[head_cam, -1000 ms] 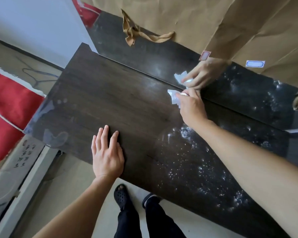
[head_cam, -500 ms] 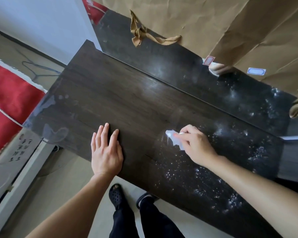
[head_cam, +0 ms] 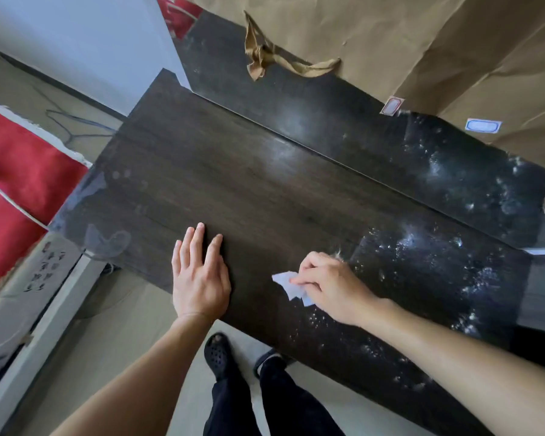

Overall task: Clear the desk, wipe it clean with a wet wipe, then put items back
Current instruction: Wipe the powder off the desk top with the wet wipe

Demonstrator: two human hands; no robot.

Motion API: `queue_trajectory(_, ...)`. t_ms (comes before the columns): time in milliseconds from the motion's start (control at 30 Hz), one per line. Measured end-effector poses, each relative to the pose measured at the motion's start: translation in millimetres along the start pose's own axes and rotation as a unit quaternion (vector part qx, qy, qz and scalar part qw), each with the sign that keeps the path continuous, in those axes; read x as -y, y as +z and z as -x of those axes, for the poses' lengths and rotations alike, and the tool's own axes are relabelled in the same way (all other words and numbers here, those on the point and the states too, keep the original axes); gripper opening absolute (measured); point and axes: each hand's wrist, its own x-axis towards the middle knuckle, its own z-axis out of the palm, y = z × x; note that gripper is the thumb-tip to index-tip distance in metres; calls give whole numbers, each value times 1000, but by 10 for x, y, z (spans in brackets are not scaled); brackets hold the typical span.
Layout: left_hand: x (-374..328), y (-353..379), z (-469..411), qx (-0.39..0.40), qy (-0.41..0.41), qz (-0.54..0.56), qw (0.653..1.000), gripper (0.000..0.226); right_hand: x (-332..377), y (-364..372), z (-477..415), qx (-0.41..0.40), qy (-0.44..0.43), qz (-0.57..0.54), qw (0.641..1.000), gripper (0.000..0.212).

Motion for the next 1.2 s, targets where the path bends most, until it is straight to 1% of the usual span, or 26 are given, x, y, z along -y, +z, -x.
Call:
queue_trajectory(33, -1, 0, -5, -1, 0, 1, 1000, 41, -10, -110, -65, 34, 18, -25, 999, 16)
queue_trajectory(67, 0, 1, -7, 0, 0, 1, 1000, 41, -51, -243, -210, 16, 28, -43, 999, 14)
queue_trajectory(100, 0, 3, -7, 1, 0, 0, 1000, 41, -125, -385, -400, -39, 63, -50, 996, 15)
queue_trajectory(167, -3, 2, -4, -3, 0, 0, 1000, 40, -343, -620, -806, -174, 157, 0, 972, 16)
queue_trajectory(233, -6, 7, -7, -4, 3, -2, 1000, 39, -419, -652, -1005, -245, 206, 71, 945, 23)
queue_trajectory(267, -3, 9, -5, -2, 3, -3, 1000, 39, -393, -557, -1012, -262, 195, 94, 940, 25)
queue_trajectory(333, 12, 13, -3, 2, 3, -4, 1000, 39, -228, -238, -802, -240, 126, 104, 957, 21)
queue_trajectory(367, 17, 12, -3, 3, 3, -5, 1000, 39, -122, -68, -594, -207, 88, 99, 969, 16)
queue_trajectory(433, 15, 9, -1, 3, 3, -5, 1000, 39, 79, 205, -100, -101, 15, 62, 993, 16)
queue_trajectory(467, 11, 8, 1, 2, 4, -3, 1000, 40, 160, 252, 97, -29, -12, 41, 999, 18)
queue_trajectory(500, 7, 6, 1, 0, 4, -1, 1000, 40, 193, 210, 199, 39, -18, 17, 999, 21)
queue_trajectory(533, 5, 4, -1, 0, 5, 1, 1000, 40, 181, 112, 190, 77, -4, -3, 997, 24)
queue_trajectory(567, 6, 4, -5, 0, 4, 3, 1000, 41, 122, -18, 74, 80, 11, -9, 997, 24)
queue_trajectory(600, 8, 3, -7, 0, 4, 4, 1000, 41, 65, -173, -101, 44, 34, -20, 998, 22)
queue_trajectory(633, 9, 7, -9, -1, 4, 5, 1000, 40, -32, -326, -317, -28, 68, -13, 997, 19)
queue_trajectory(700, 10, 10, -5, -8, 5, 6, 1000, 39, -239, -598, -746, -181, 148, 49, 971, 18)
queue_trajectory(767, 11, 17, -6, -13, 7, 8, 1000, 38, -326, -612, -993, -228, 211, 103, 945, 22)
queue_trajectory(800, 18, 24, -4, -15, 9, 8, 1000, 38, -292, -502, -1015, -229, 213, 108, 944, 22)
queue_trajectory(833, 28, 29, -1, -16, 11, 9, 1000, 38, -208, -346, -956, -224, 188, 111, 950, 21)
queue_trajectory(900, 41, 34, -1, -16, 14, 12, 1000, 38, 38, 72, -595, -199, 81, 90, 973, 22)
queue_trajectory(933, 45, 30, 2, -14, 14, 14, 1000, 39, 171, 275, -320, -171, 38, 67, 982, 22)
queue_trajectory(1000, 41, 18, 7, -12, 14, 19, 1000, 42, 396, 584, 244, -91, 0, 25, 996, 21)
queue_trajectory(1067, 38, 13, 7, -12, 17, 25, 999, 43, 505, 657, 592, -18, 4, 7, 1000, 22)
queue_trajectory(1100, 40, 15, 3, -11, 19, 26, 999, 43, 499, 600, 605, -17, 25, -2, 1000, 24)
queue_trajectory(1133, 45, 19, -4, -11, 21, 25, 999, 42, 460, 508, 523, -34, 53, -5, 998, 27)
queue_trajectory(1200, 63, 32, -4, -9, 27, 21, 999, 40, 364, 270, 188, -124, 102, -1, 987, 28)
